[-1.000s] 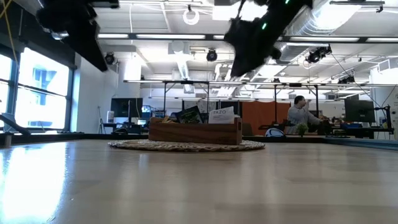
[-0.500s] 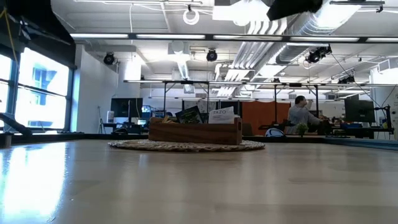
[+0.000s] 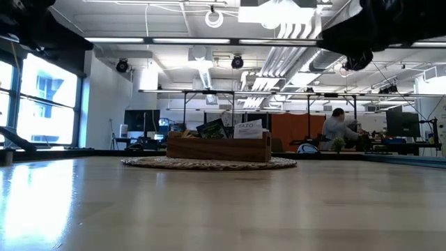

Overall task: Pick & Place Tea
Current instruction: Return to Home Position

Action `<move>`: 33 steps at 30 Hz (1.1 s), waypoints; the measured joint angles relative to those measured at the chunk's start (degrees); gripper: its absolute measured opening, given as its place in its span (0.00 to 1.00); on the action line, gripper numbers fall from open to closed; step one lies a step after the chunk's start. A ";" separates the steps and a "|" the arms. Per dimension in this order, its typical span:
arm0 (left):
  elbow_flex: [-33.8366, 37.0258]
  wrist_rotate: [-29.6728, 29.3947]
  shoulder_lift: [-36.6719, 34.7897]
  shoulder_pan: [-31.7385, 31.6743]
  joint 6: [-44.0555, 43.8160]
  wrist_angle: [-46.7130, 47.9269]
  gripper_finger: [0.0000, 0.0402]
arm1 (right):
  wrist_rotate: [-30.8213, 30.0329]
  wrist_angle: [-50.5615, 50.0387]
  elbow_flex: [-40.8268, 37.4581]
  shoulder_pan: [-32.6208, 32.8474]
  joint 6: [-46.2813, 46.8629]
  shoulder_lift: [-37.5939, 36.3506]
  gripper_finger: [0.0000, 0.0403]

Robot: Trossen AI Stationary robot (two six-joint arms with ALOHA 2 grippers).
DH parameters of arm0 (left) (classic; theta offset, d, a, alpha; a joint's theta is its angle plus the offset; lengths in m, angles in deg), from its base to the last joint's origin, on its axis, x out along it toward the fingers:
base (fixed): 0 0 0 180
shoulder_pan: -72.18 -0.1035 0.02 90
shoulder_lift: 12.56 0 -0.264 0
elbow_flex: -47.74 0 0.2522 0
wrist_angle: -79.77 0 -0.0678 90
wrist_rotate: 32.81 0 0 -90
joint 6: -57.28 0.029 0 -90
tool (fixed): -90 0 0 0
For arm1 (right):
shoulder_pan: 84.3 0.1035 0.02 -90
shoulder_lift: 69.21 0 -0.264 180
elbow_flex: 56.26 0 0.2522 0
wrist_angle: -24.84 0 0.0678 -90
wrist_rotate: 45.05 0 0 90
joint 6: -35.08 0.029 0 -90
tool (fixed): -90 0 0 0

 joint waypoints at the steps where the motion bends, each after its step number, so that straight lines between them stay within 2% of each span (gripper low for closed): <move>1: 1.14 0.67 -1.08 -0.01 2.51 -2.62 0.00 | 1.05 1.77 -2.01 -0.63 0.00 -1.85 0.32; 5: 7.16 5.92 -3.89 0.00 15.34 -14.80 0.00 | 1.96 5.07 -8.18 -1.97 -2.00 -8.32 0.32; 8: 10.44 5.65 -5.10 0.00 23.42 -21.20 0.00 | 1.58 5.04 -10.96 -2.29 -3.32 -12.18 0.32; 11: 10.99 0.10 -6.91 -0.01 23.96 -19.23 0.00 | 1.97 4.75 -12.38 -2.43 -4.17 -16.10 0.32; 14: 10.74 -0.77 -8.22 -0.04 22.91 -20.26 0.00 | 2.59 2.27 -12.56 -2.43 -7.77 -20.10 0.32; 17: 11.34 5.86 -8.11 -0.04 19.39 -20.58 0.00 | 2.21 -0.79 -12.54 -2.45 -10.12 -23.45 0.32; 20: 15.33 13.34 -7.08 -0.04 19.68 -28.28 0.00 | 0.95 -3.15 -12.59 -2.47 -10.27 -25.28 0.32; 23: 18.71 16.42 -6.89 -0.05 24.13 -35.45 0.00 | 1.03 -4.03 -12.58 -2.47 -10.24 -25.60 0.32; 26: 18.72 19.37 -6.10 -1.43 26.72 -34.81 0.00 | 1.11 -4.05 -12.60 -2.45 -10.28 -25.60 0.32; 31: 18.77 25.88 -6.27 -8.62 40.23 -39.17 0.00 | -1.41 -3.99 -12.54 -2.45 -12.13 -25.02 0.32; 33: 18.81 29.52 -6.25 -12.86 42.71 -38.52 0.00 | -2.62 -4.36 -12.56 -2.43 -11.32 -24.86 0.32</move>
